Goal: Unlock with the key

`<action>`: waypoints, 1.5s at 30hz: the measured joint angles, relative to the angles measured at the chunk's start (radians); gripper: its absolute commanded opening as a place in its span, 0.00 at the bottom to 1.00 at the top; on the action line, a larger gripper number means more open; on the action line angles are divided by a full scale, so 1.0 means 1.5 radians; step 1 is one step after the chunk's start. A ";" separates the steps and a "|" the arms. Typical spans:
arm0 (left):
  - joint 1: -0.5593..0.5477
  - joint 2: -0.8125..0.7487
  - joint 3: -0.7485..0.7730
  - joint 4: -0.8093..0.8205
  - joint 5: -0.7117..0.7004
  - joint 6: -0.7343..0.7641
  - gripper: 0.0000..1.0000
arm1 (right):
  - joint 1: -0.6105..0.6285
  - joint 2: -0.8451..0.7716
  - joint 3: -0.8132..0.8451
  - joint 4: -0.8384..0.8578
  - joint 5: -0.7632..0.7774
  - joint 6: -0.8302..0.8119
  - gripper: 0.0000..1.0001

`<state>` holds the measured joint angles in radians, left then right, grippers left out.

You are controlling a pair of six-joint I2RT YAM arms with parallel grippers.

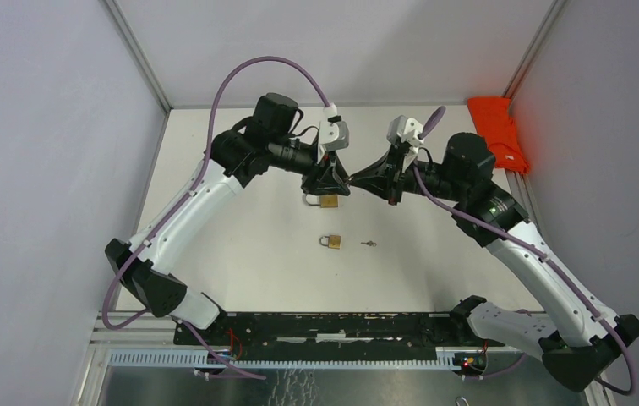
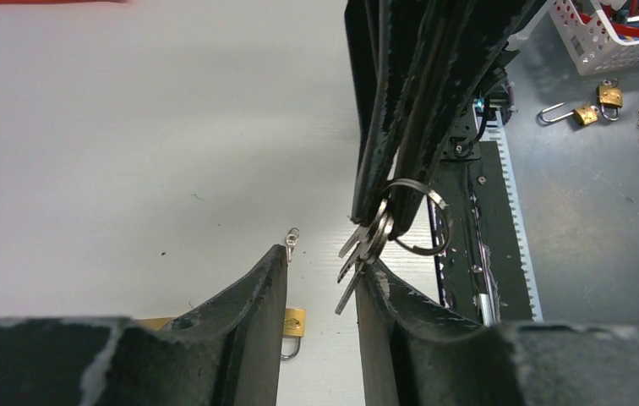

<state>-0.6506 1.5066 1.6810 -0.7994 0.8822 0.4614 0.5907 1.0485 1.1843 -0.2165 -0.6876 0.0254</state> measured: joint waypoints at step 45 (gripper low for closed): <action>0.002 -0.049 -0.025 0.046 -0.015 -0.011 0.02 | 0.000 -0.009 0.024 -0.056 0.061 -0.037 0.00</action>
<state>-0.6476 1.4326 1.6428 -0.7307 0.8593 0.4450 0.5907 1.0348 1.2201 -0.3008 -0.5968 -0.0307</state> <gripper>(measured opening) 0.028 0.017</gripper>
